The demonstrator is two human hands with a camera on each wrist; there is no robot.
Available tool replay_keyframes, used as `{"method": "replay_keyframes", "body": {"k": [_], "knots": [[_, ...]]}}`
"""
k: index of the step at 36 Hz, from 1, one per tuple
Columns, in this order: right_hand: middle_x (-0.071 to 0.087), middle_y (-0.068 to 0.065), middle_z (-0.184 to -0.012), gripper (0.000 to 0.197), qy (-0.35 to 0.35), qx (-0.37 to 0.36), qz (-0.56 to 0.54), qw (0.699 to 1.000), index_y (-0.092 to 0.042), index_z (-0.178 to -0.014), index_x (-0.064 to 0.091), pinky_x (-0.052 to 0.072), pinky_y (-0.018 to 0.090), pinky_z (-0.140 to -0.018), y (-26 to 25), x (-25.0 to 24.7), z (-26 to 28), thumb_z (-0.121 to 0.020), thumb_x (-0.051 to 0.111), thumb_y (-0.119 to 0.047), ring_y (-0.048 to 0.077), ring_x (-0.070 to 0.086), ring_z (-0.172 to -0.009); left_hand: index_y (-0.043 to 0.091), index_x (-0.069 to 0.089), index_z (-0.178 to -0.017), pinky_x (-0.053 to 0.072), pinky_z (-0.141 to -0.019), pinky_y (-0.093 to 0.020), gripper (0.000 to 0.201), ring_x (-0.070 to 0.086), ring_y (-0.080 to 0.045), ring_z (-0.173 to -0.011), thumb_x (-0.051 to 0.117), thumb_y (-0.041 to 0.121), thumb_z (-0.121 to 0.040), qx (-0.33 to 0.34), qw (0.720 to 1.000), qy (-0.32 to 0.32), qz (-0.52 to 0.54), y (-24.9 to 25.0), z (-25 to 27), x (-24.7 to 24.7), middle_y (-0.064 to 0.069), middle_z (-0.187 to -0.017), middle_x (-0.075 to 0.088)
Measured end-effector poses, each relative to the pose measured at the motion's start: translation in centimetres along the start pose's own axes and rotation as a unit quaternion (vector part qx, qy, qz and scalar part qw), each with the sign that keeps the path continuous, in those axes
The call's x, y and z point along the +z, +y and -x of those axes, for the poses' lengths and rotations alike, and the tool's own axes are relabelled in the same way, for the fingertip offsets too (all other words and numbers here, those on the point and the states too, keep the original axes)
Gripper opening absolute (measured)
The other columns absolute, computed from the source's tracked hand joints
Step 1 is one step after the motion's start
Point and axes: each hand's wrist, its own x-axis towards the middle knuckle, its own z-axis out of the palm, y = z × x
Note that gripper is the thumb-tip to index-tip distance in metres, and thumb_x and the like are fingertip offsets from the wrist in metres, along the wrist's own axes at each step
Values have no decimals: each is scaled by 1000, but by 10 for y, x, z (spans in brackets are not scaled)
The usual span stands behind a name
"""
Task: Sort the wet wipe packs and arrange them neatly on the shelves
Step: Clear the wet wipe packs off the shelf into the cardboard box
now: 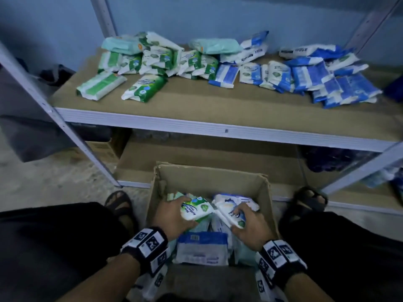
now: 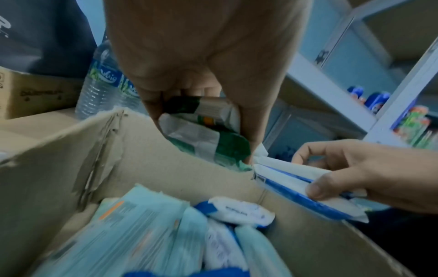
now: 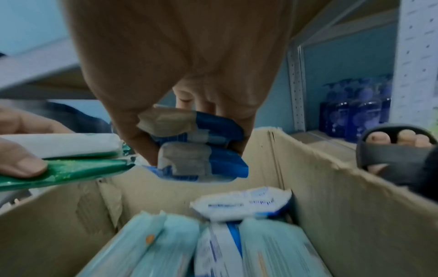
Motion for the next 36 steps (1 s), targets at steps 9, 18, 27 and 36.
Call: {"method": "replay_keyframes", "body": {"k": [9,18,27,36], "knots": [[60,-1,-95,37,-191,26,56,980,-30,-95,48,45,29,-58,32,47,-5,-68,71,-43,15,56,-74,27,48,-137,50,-92,-35,74,55,-23,-118,77,52,-74,-25,986,-136,-95,-24,-7,39,-3,-133,58],[61,1,-100,37,-173,79,72,979,-30,-93,44,49,28,-66,50,60,-21,-72,75,-34,18,60,-83,22,43,-142,47,-94,-33,78,52,-24,-123,72,58,-79,-52,985,-135,-93,-41,-25,56,-6,-138,54],[57,0,-121,41,-110,51,32,992,-25,-113,56,47,31,-88,40,71,-52,-81,69,-48,21,55,-110,25,29,-146,50,-94,-39,89,56,-27,-119,73,59,-76,-75,995,-57,44,-31,-69,61,-5,-139,54],[42,9,-150,58,-272,34,122,954,-12,-145,44,38,29,-102,42,80,-66,-94,61,-32,27,45,-133,18,34,-149,33,-111,-42,70,25,-32,-140,59,49,-91,15,975,-178,-134,-26,-100,96,-4,-156,31]]}}
